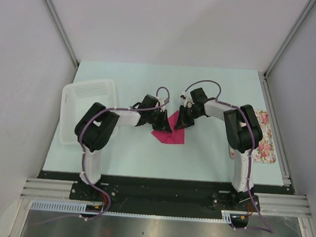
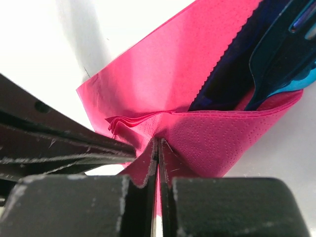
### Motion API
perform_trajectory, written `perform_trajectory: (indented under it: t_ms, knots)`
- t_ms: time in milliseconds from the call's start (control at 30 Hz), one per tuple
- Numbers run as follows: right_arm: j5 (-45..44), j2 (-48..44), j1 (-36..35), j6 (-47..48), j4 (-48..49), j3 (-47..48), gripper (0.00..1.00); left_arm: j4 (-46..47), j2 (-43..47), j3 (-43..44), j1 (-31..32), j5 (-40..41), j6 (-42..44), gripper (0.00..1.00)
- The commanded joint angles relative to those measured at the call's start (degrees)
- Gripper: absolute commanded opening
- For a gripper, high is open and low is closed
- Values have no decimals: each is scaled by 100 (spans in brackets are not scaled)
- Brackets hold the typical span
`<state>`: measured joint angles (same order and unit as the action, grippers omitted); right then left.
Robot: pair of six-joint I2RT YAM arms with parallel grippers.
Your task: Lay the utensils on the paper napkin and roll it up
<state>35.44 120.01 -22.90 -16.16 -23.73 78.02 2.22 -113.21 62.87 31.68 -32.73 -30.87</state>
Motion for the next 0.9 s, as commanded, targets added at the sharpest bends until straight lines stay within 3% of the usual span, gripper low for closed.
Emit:
perform_trajectory:
  t_ms: [0, 167, 367, 700, 867]
  knots:
    - [-416, 129, -31, 412, -220, -6, 4, -187, -315, 305, -83, 197, 38, 0]
    - [137, -310, -31, 369, -466, 231, 10, -468, -465, 296, -145, 241, -15, 0]
    - [350, -891, -40, 8, -519, -128, 10, -433, -421, 261, -153, 232, 2, 0]
    - [42, -443, -241, 8, -247, -410, 6, -398, -421, 226, -153, 241, 2, 0]
    - [-737, -127, -417, 262, -457, -541, 2, -406, -404, 208, -154, 276, 11, 0]
